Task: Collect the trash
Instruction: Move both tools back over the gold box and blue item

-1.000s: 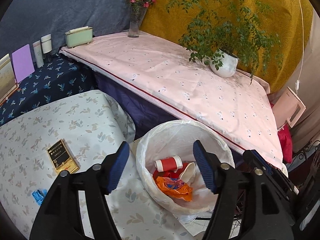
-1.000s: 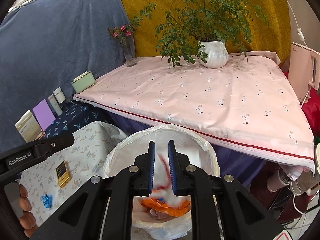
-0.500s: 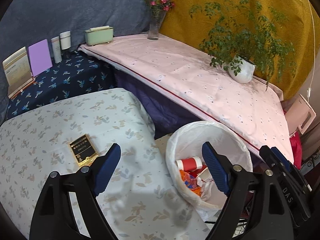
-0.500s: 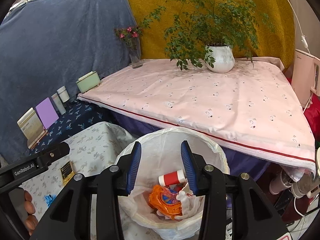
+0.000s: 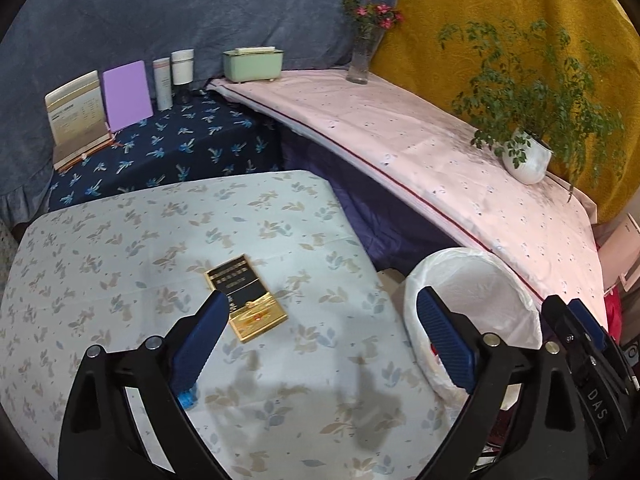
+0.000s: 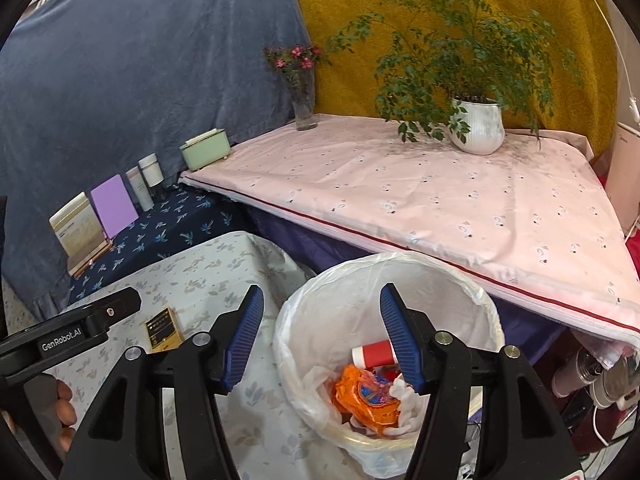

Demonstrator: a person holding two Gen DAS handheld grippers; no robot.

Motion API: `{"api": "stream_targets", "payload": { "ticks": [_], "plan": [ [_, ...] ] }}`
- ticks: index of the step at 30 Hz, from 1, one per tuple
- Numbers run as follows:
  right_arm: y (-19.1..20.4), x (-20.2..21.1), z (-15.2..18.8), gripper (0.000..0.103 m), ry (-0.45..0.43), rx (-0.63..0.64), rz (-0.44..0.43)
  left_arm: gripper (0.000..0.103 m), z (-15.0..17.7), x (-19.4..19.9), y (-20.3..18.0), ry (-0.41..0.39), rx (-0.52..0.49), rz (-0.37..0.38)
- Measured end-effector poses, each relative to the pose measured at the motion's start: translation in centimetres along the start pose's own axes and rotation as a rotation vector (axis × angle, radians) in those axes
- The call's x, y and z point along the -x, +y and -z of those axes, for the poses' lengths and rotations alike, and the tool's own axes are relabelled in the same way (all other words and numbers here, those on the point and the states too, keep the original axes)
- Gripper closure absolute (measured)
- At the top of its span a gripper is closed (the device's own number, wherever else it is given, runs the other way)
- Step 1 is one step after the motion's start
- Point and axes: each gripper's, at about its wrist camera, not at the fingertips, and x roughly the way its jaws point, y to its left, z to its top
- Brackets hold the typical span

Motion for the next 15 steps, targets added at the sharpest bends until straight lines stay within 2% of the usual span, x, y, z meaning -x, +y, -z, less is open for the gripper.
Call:
{"api": "stream_targets", "payload": {
  "ticks": [9, 15],
  "plan": [
    [3.1, -0.4, 0.6, 0.038, 0.014, 0.039, -0.032, 0.010, 0.9, -0.2, 3.5, 0.017, 0.050, -0.066],
    [5.2, -1.0, 1.3, 0.037, 0.035, 0.063, -0.057, 0.010, 2.2, -0.9, 6.6, 0.066, 0.112, -0.099]
  ]
}}
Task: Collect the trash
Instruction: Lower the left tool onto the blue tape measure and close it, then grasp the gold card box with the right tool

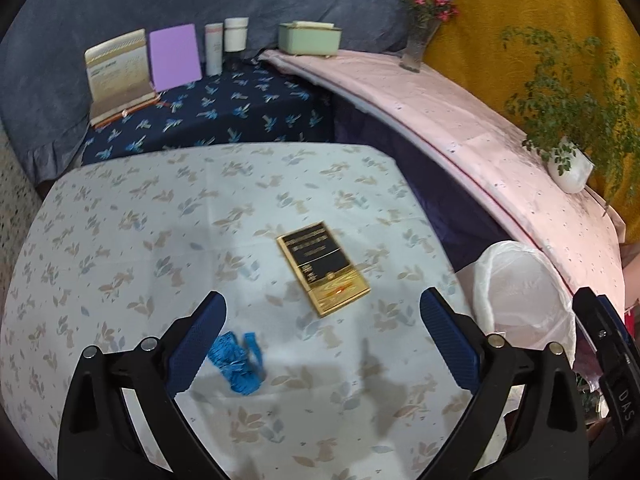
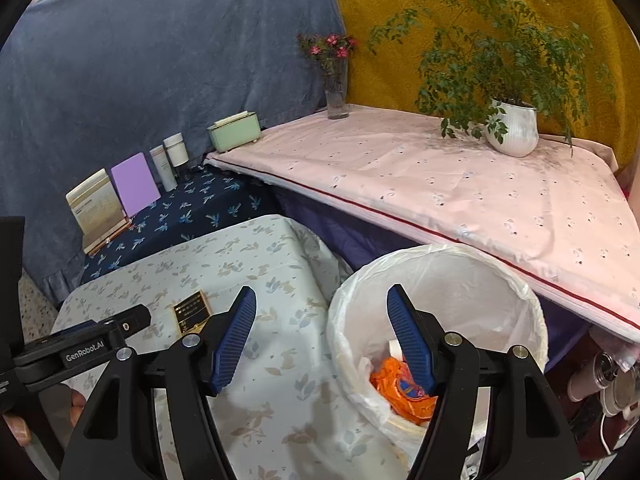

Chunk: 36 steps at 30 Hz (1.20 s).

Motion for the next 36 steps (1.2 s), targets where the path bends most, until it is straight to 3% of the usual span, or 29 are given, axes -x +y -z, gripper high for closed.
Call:
{"api": "stream_targets", "payload": {
  "ticks": [13, 16, 22, 25, 26, 36],
  "plan": [
    [4.0, -2.0, 1.2, 0.037, 0.046, 0.051, -0.044, 0.010, 3.4, -3.7, 5.0, 0.142, 0.109, -0.043],
    [4.7, -2.6, 1.6, 0.037, 0.059, 0.057, -0.052, 0.015, 3.9, -4.6, 5.5, 0.171, 0.124, -0.038],
    [6.2, -4.0, 2.5, 0.037, 0.090, 0.082, -0.060, 0.041, 4.4, -6.1, 6.2, 0.220, 0.131, -0.015],
    [7.0, -4.6, 2.9, 0.037, 0.105, 0.093, -0.071, 0.062, 4.3, -6.1, 6.5, 0.218, 0.124, -0.003],
    [7.2, -4.7, 2.9, 0.037, 0.109, 0.096, -0.072, 0.073, 4.2, -6.2, 6.7, 0.223, 0.127, 0.007],
    [10.3, -7.6, 3.8, 0.037, 0.161, 0.139, -0.103, 0.083, 2.1, -5.6, 8.4, 0.174, 0.111, 0.036]
  ]
}}
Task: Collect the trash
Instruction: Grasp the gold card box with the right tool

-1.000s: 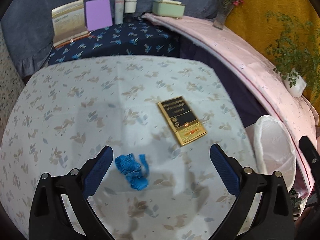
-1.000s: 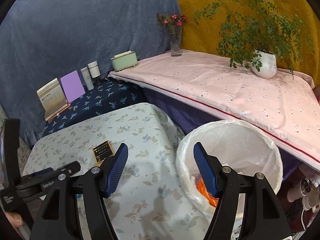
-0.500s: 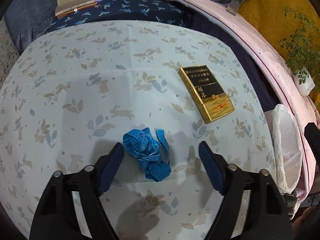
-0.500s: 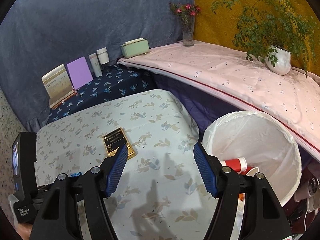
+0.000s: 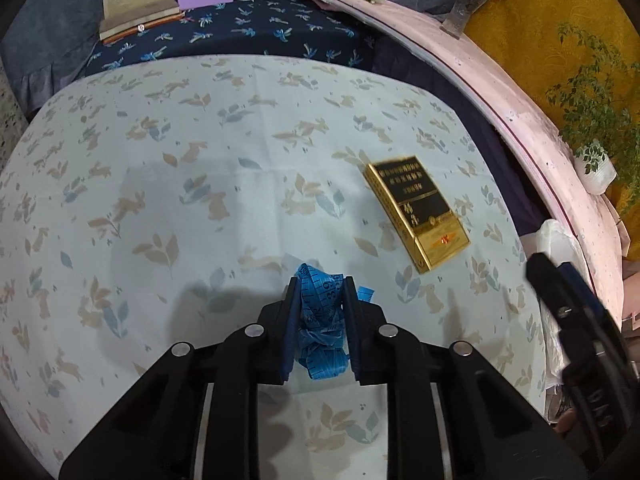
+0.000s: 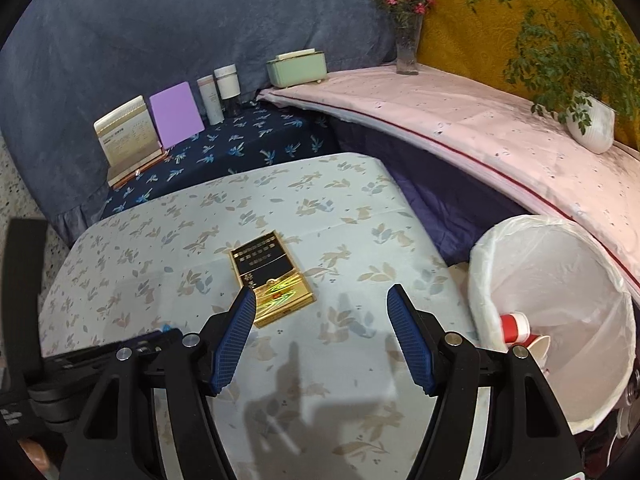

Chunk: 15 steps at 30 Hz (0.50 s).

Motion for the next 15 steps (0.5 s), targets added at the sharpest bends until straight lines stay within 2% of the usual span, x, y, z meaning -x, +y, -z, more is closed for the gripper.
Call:
{"api": "stream_targets", "payload": {
  "ticks": [8, 15],
  "plan": [
    [2.6, -4.0, -0.1, 0.037, 0.059, 0.045, -0.024, 0.083, -3.0, 0.2, 1.5, -0.051, -0.007, -0.026],
    [3.8, -7.3, -0.7, 0.037, 0.094, 0.079, -0.021, 0.083, -4.9, -0.6, 2.7, -0.064, -0.004, -0.030]
  ]
}}
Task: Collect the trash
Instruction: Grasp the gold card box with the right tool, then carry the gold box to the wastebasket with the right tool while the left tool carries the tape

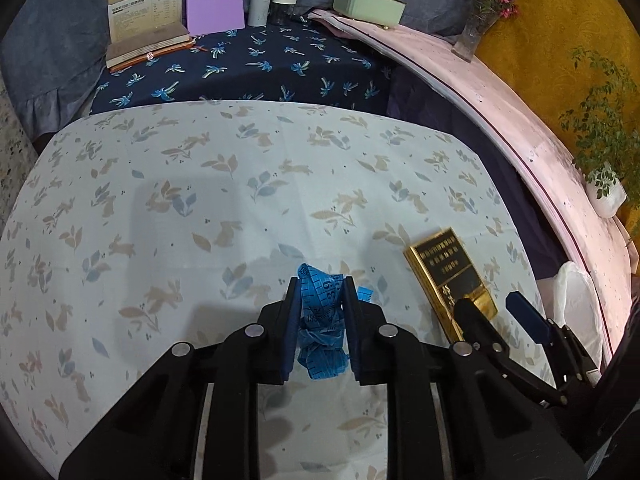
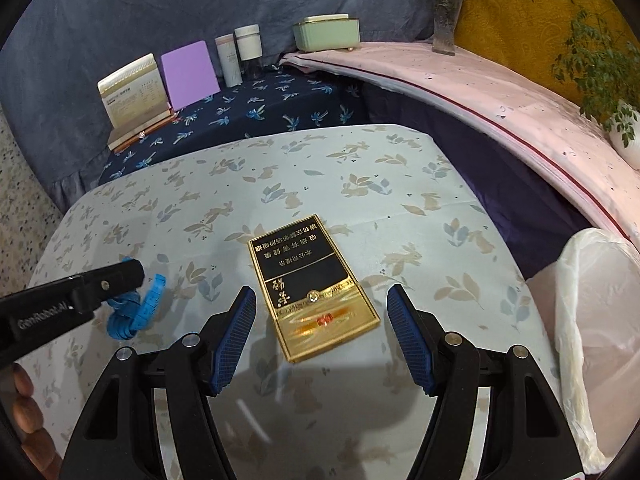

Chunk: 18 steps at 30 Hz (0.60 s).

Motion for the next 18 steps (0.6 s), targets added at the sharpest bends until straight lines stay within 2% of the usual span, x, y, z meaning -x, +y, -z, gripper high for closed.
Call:
{"api": "stream_targets", "payload": {
  "ticks": [12, 18],
  "plan": [
    [0.6, -3.4, -0.4, 0.035, 0.059, 0.023, -0.003, 0.083, -1.1, -1.1, -0.2, 0.001, -0.009, 0.017],
    [0.3, -3.0, -0.3, 0.045, 0.065, 0.018, 0.010, 0.083, -1.0, -1.0, -1.2, 0.003, -0.026, 0.025]
  ]
}}
